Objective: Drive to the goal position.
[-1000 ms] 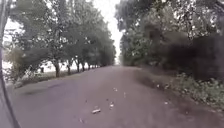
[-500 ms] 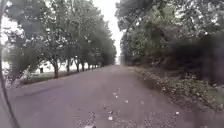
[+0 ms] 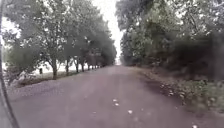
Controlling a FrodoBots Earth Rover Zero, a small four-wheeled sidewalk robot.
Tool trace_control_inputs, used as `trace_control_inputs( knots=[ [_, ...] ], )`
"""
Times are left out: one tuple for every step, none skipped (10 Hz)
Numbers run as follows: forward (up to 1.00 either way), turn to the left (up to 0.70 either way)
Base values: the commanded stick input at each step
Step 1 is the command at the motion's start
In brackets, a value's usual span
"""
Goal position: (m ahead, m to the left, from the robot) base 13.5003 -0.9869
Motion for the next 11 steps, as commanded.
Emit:
trace_control_inputs(
  knots=[
    [0.70, 0.00],
    [0.70, 0.00],
    [0.70, 0.00],
    [0.70, 0.00],
    [0.70, 0.00],
    [0.70, 0.00],
    [0.70, 0.00],
    [0.70, 0.00],
    [0.70, 0.00],
    [0.70, 0.00],
    [0.70, 0.00]
  ],
)
